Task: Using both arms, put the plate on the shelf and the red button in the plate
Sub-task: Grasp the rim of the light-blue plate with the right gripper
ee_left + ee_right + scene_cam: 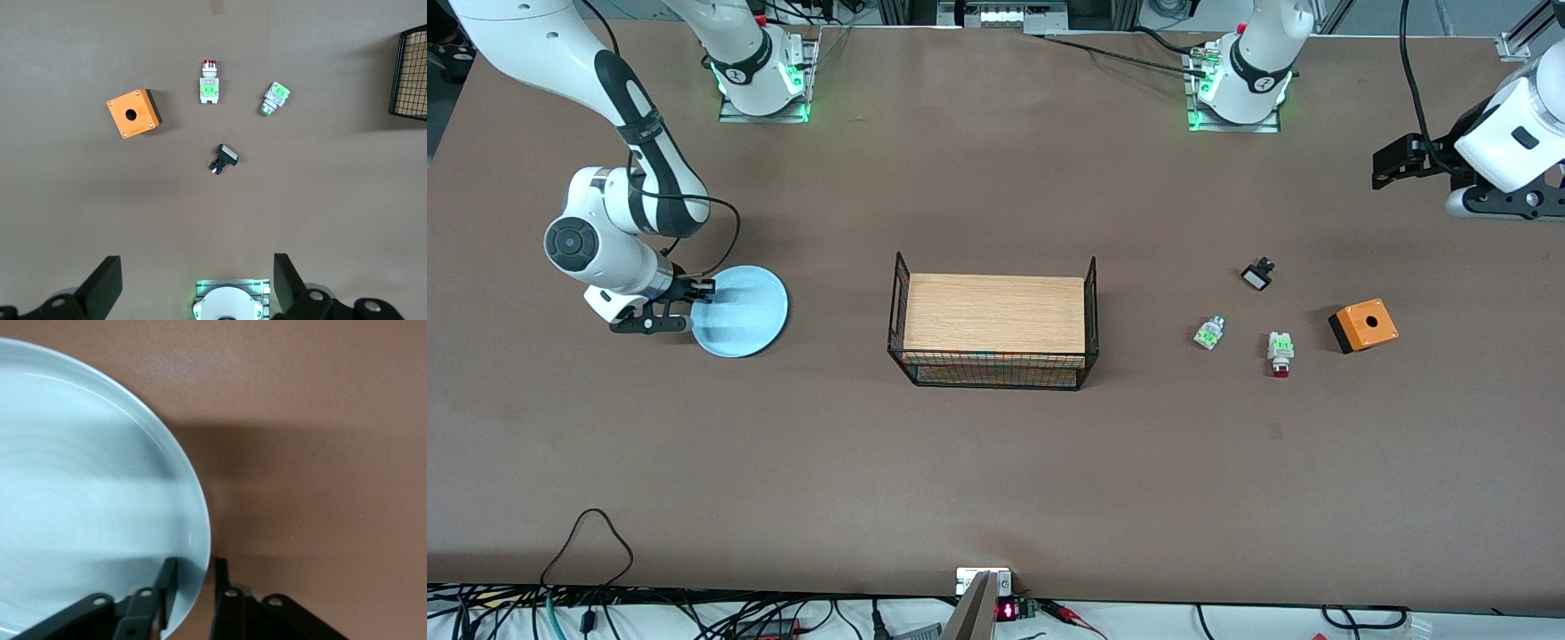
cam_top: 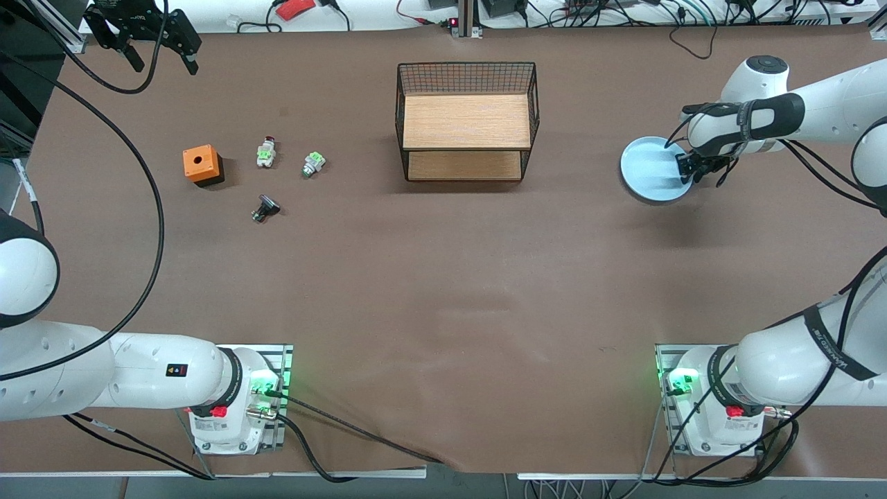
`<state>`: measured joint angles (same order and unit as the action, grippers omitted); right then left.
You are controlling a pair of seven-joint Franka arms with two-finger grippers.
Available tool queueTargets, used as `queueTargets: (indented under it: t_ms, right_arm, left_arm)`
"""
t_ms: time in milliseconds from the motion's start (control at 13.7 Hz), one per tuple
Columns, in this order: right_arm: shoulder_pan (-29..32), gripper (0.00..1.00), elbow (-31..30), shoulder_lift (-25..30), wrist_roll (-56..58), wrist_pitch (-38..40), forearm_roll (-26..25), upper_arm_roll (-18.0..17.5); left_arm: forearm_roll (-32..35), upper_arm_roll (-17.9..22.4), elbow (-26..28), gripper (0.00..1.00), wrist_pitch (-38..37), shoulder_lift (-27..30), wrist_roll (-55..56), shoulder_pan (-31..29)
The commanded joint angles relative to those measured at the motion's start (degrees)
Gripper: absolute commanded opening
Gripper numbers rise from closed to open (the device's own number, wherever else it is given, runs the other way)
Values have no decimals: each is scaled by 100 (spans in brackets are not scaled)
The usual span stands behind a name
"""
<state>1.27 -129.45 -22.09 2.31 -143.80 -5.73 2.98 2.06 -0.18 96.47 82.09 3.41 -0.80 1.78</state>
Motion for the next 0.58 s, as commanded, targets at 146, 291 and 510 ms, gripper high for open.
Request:
queueTargets:
  t_ms: [146,291,510]
  right_arm:
    - [58,0,8,54,-56,1,-16,-17]
    - [49,0,60,326,-195,114,-7,-25]
    - [-13,0,629,783,-275,1261,19,-226]
  left_arm:
    - [32,-70,21,100,-167,90,-52,16]
    - [40,-131,30,100,-167,72,-52,33]
    - [102,-220,21,100,-482,142,-52,-28]
